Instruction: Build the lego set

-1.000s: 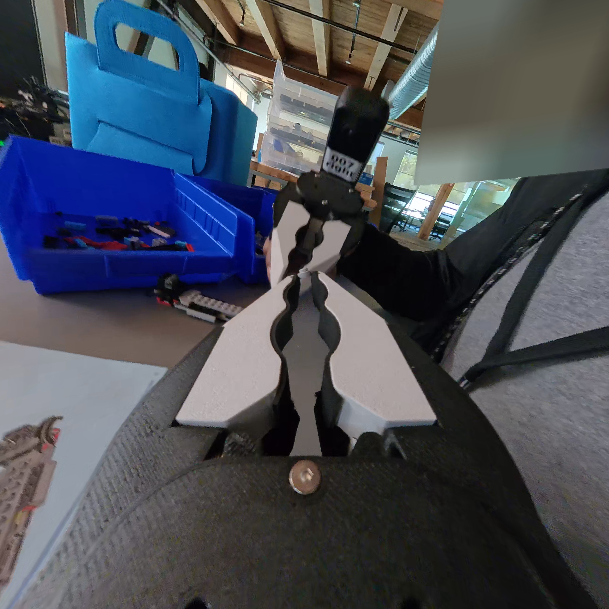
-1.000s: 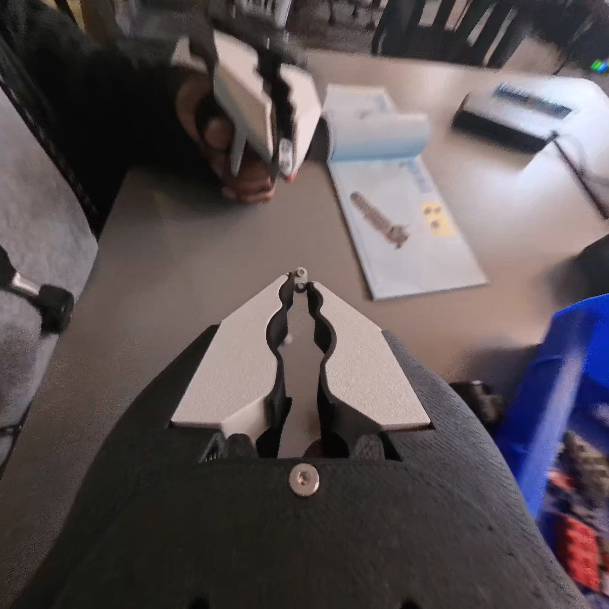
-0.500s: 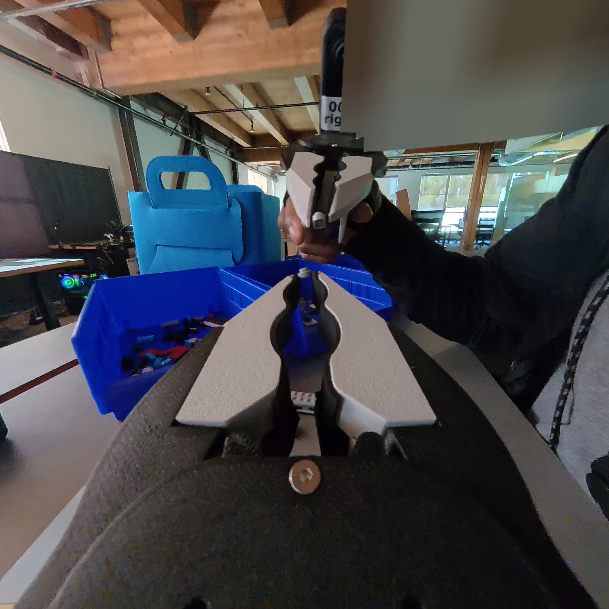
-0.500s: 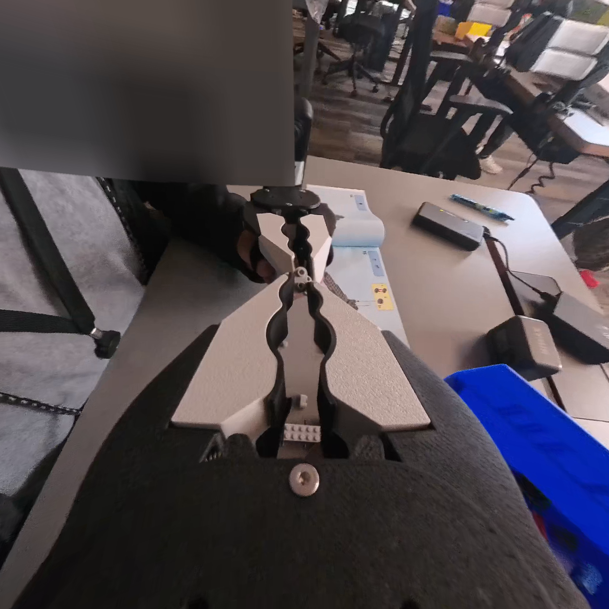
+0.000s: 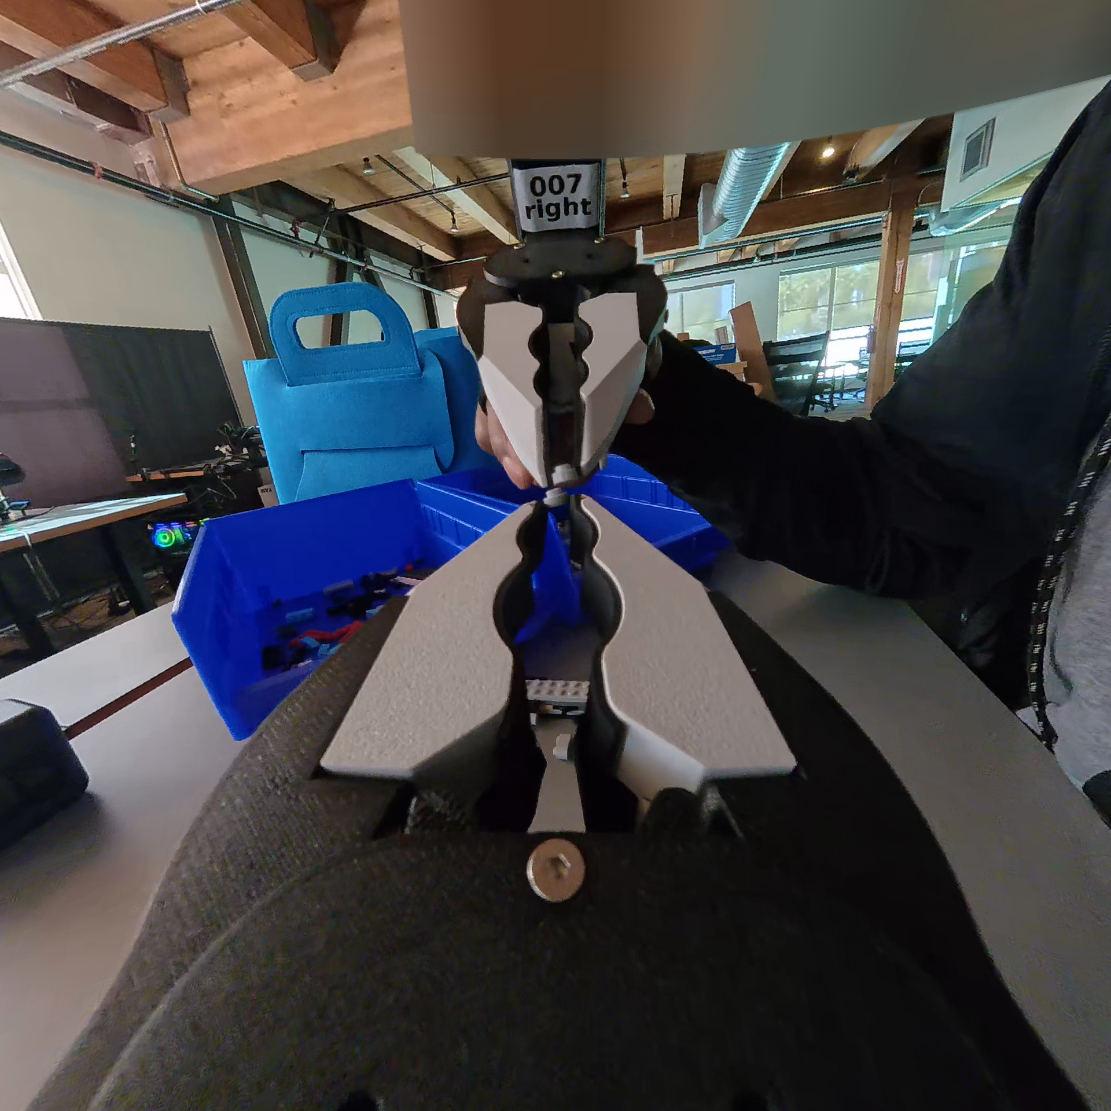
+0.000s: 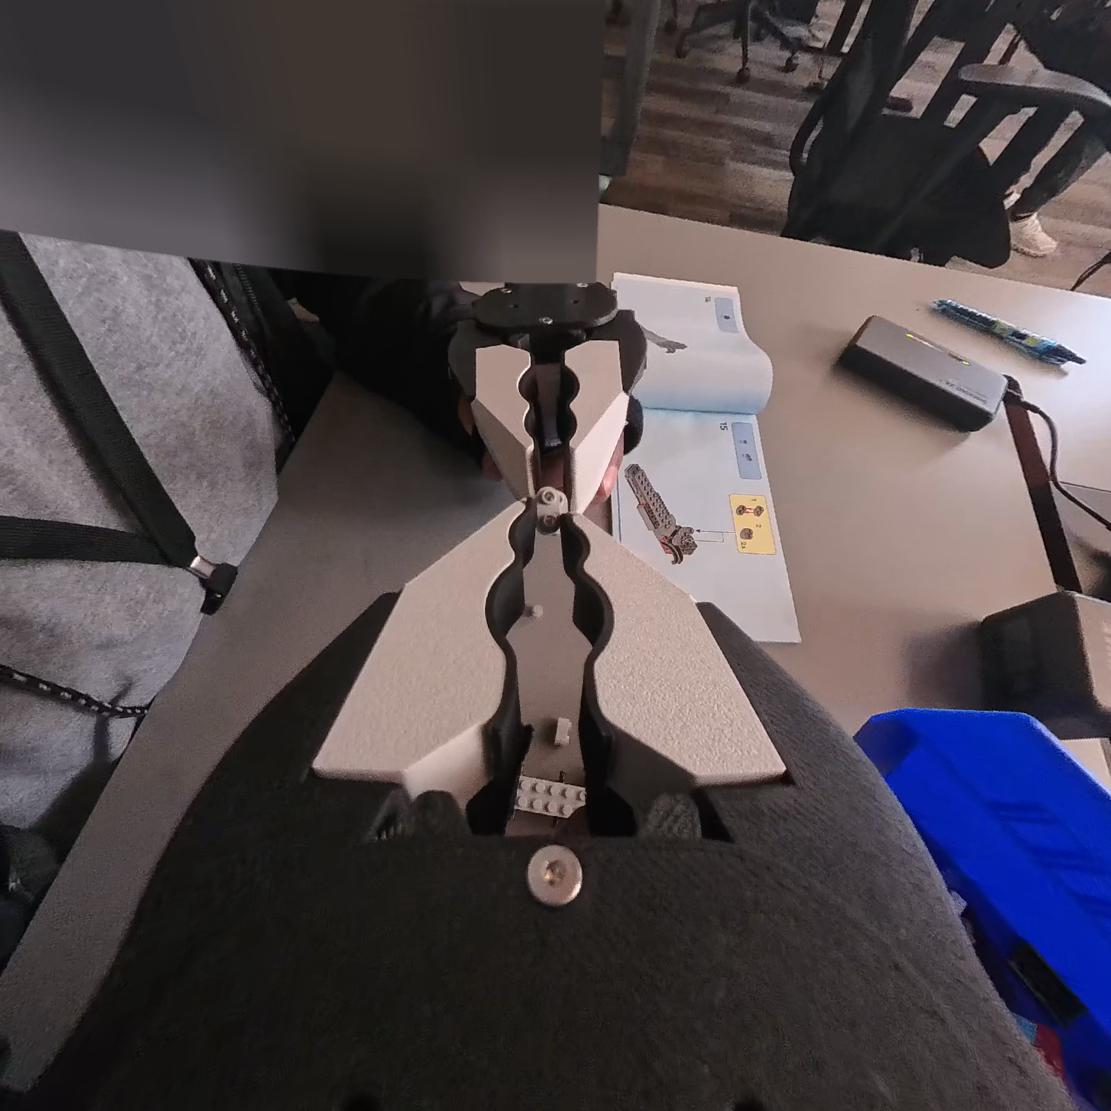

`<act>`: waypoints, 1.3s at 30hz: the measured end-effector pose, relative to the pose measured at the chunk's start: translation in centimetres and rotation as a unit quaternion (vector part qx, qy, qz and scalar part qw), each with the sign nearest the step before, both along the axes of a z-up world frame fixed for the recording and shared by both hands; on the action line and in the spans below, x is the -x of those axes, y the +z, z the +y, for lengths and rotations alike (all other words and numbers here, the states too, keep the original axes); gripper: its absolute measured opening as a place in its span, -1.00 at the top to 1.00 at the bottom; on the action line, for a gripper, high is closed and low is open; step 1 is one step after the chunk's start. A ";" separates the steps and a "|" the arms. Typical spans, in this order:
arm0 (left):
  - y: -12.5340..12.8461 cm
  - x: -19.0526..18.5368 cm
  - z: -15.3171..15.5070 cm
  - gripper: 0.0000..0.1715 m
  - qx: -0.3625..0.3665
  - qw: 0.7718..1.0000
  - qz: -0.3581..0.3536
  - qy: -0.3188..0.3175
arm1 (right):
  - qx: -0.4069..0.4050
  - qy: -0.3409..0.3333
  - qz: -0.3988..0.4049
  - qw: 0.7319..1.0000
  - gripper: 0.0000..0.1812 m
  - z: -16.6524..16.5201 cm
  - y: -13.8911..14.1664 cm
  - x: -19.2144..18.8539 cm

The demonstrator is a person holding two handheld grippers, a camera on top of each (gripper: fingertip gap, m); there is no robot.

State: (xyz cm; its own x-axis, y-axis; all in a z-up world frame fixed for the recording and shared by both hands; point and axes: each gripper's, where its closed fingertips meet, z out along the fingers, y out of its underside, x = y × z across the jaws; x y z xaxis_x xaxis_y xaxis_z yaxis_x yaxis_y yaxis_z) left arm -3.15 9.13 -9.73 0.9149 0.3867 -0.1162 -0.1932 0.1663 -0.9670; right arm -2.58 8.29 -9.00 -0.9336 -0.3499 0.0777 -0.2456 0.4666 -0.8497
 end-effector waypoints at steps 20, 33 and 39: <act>0.0 -0.3 0.1 0.90 0.002 1.000 0.008 -0.002 | -0.001 -0.006 0.009 1.000 0.90 -0.2 -0.2 0.0; 0.3 -0.4 0.0 0.90 -0.007 1.000 0.012 -0.002 | 0.006 -0.008 0.012 1.000 0.88 -0.4 0.0 0.0; 0.4 -0.5 0.0 0.90 -0.009 1.000 0.016 -0.003 | 0.010 -0.006 0.014 1.000 0.87 -0.4 0.2 -0.1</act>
State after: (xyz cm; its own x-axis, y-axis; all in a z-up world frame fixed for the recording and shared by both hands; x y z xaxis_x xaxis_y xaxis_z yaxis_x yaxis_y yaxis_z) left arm -2.68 9.10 -9.34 0.9136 0.3825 -0.1381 -0.2219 0.1842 -0.9575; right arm -2.48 7.88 -8.82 -0.9353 -0.3363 0.1104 -0.2635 0.4532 -0.8515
